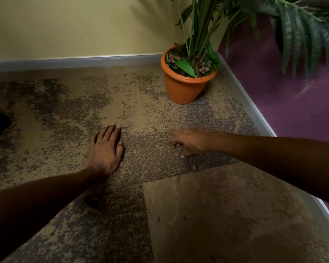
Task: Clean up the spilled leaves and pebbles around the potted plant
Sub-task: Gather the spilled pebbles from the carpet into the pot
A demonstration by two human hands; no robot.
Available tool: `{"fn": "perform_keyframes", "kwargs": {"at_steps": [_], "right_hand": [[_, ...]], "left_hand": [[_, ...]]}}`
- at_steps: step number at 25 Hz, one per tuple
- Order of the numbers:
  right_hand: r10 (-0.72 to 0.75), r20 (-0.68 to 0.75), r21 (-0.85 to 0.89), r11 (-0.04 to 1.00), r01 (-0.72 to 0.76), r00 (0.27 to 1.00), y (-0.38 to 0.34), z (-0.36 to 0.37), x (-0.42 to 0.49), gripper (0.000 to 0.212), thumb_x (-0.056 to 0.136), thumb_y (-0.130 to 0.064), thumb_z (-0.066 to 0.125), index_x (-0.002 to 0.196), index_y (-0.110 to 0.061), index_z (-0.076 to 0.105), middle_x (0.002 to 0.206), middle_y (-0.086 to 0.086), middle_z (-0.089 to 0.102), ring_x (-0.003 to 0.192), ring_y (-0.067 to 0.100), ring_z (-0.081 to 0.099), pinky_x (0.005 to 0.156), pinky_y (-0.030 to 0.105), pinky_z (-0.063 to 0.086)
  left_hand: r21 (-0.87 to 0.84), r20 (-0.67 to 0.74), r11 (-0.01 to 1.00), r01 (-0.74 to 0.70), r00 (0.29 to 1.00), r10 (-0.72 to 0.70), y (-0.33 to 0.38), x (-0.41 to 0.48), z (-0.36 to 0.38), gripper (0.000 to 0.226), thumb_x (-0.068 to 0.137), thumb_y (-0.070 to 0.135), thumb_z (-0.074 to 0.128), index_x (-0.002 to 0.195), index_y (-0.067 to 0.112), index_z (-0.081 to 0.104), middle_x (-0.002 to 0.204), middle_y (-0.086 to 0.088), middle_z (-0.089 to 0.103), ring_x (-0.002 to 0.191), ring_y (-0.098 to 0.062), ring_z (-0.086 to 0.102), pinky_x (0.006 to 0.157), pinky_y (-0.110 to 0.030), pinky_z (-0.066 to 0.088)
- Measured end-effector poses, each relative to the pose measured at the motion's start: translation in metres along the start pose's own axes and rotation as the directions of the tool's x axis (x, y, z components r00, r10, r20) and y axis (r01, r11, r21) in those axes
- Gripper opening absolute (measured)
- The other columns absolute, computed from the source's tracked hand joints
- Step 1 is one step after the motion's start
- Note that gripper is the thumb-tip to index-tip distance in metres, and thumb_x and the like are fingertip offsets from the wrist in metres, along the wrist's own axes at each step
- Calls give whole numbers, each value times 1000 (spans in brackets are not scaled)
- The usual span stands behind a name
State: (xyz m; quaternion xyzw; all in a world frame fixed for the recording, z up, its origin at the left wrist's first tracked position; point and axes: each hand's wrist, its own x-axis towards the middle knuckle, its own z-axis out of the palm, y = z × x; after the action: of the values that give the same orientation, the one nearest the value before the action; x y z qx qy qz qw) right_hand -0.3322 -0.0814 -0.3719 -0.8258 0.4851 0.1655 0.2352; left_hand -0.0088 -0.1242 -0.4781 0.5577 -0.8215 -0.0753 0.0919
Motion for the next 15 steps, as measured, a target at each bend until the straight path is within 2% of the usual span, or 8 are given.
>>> {"fn": "perform_keyframes", "kwargs": {"at_steps": [2,4,7,9,12,13,15], "right_hand": [[-33,-9,-29,999,33,999,-2,10,0,30,89,-14,74,116,-19,62,116,1,56,102,19,55,82,36,48],[-62,-28,-31,998,61,998,-4,16,-1,22,88,-5,66,106,-17,62,108,1,53,93,19,52,73,35,43],[-90,-28,-15,996,89,996,-10,20,-1,17,87,2,56,89,-14,60,99,5,55,86,23,55,73,42,50],[-84,-54,-32,996,83,995,-13,15,-1,17,90,1,54,86,-15,58,96,3,54,83,20,54,73,43,50],[-55,-273,-46,998,44,960,-9,-15,3,16,96,-5,53,88,-18,57,97,-3,49,84,11,47,72,32,46],[-38,-394,-32,999,28,918,-5,-29,4,13,96,-5,55,91,-16,60,99,-2,49,85,11,47,73,31,47],[41,-634,64,998,0,772,4,-56,5,9,94,-3,61,97,-7,68,101,3,55,90,13,51,76,30,48]], "left_hand": [[-6,-4,1000,-2,1000,2,-1,0,0,63,102,45,27,159,17,34,168,-5,30,157,-23,24,128,-48,16],[-7,-5,1000,-3,1000,3,-1,-1,0,63,102,45,27,159,17,34,168,-5,30,157,-23,24,127,-48,16],[-14,-6,1000,-2,1000,1,0,-1,0,64,102,45,26,159,17,35,168,-5,30,157,-23,24,127,-48,15],[-9,-6,1000,-3,1000,3,0,-1,0,65,102,46,25,159,17,34,168,-5,30,157,-23,24,127,-48,15],[-4,-3,1000,1,1000,-1,0,-1,-1,65,101,46,25,159,17,34,168,-5,29,157,-22,24,127,-48,16],[-3,-1,1000,2,1000,-2,1,-1,-1,65,101,46,25,159,17,34,168,-5,29,157,-22,23,127,-48,15],[1,2,1000,1,1000,-1,1,-1,-1,66,101,47,23,160,17,33,169,-5,28,157,-23,23,128,-47,15]]}}
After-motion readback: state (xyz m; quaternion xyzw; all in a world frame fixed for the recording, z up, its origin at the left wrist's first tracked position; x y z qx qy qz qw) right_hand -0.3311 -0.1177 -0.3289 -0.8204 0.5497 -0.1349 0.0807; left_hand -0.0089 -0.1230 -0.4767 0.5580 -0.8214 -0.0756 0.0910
